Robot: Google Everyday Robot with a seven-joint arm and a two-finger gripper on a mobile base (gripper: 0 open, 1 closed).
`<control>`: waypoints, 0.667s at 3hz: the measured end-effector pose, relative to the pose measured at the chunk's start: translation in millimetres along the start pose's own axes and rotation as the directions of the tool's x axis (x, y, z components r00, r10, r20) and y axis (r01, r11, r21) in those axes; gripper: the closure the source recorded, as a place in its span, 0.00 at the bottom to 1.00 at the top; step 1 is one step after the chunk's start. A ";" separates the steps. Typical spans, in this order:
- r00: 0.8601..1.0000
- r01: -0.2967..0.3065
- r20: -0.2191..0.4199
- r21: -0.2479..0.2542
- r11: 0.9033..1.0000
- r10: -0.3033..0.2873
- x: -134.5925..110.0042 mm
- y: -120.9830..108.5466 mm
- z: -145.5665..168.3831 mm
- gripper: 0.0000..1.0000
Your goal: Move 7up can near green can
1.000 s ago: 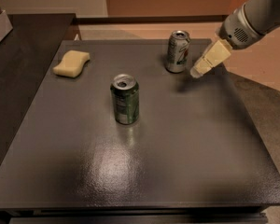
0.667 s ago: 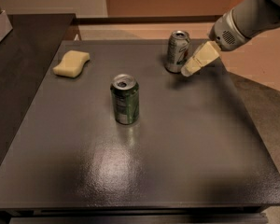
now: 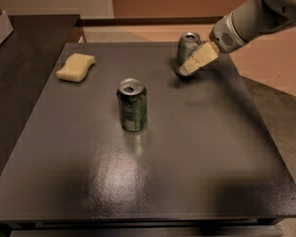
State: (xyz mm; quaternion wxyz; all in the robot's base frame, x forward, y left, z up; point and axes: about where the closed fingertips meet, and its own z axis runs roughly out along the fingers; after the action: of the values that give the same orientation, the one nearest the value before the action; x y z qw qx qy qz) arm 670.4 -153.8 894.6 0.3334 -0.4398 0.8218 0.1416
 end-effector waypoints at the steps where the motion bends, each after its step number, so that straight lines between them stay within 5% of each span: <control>1: 1.000 -0.009 0.029 0.000 1.000 0.009 -11.3 -7.9 7.8 0.00; 2: 0.999 0.001 0.047 -0.003 1.000 -0.001 -21.1 -14.0 12.4 0.18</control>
Offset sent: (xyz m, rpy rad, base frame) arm 0.0372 0.0127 0.0164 0.0519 -0.0516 0.0105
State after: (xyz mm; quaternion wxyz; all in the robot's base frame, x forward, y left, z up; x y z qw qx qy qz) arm 695.3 -142.0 900.5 0.3519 -0.4374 0.8133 0.1528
